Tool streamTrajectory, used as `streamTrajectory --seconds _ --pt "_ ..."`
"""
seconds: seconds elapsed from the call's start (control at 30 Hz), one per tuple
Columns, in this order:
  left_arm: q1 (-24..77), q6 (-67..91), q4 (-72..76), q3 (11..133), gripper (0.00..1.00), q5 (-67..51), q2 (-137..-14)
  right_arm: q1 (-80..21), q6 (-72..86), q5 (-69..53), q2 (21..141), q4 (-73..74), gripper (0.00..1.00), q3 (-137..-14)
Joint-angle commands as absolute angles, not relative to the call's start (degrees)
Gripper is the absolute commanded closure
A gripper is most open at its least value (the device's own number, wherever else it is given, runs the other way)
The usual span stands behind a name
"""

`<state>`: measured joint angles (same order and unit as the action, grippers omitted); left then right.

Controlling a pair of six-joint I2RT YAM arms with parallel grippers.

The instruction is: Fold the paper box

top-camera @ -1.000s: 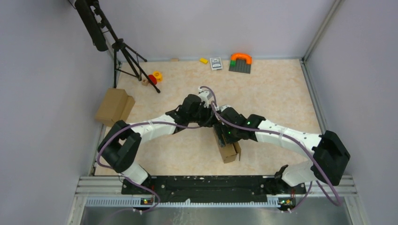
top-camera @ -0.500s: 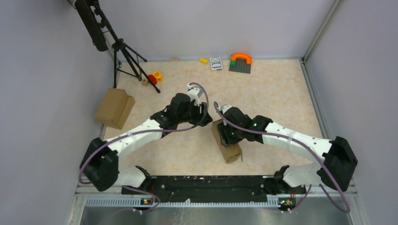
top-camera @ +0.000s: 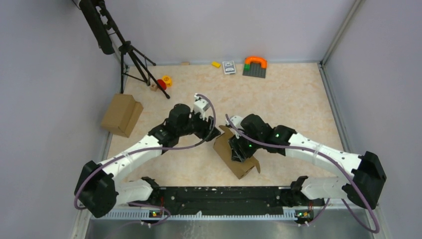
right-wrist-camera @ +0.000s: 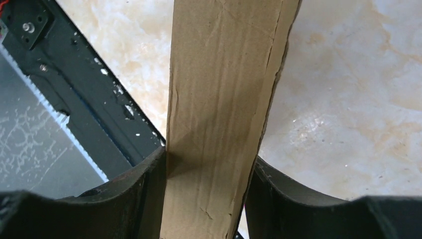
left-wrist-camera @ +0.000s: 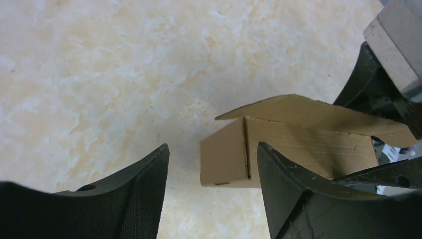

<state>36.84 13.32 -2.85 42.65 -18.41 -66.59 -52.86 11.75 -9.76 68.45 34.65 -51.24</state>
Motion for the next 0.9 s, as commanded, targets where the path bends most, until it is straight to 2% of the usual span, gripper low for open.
streamTrajectory --seconds 0.0,0.2,0.27,0.4,0.67,0.87 --pt "36.8 9.5 0.9 46.2 0.33 -25.5 -69.6 -53.5 7.5 -15.4 68.9 32.2 0.50 -52.2" --pt "36.8 7.6 0.3 46.2 0.29 -27.1 -70.4 -53.4 6.2 -16.4 70.0 32.4 0.49 -52.8" --pt "36.9 7.6 0.3 46.3 0.31 -28.0 -70.6 -53.5 6.0 -16.7 70.4 32.4 0.49 -53.0" --pt "37.0 7.7 -3.0 47.7 0.48 -29.3 -71.9 -53.5 6.0 -16.0 71.2 33.2 0.49 -53.6" --pt "37.3 8.5 -4.5 48.0 0.75 -28.9 -71.7 -53.5 5.8 -12.7 72.5 33.0 0.49 -54.7" --pt "38.1 8.8 -6.0 48.4 0.81 -27.4 -71.9 -53.4 4.2 -11.8 75.8 33.8 0.49 -56.3"
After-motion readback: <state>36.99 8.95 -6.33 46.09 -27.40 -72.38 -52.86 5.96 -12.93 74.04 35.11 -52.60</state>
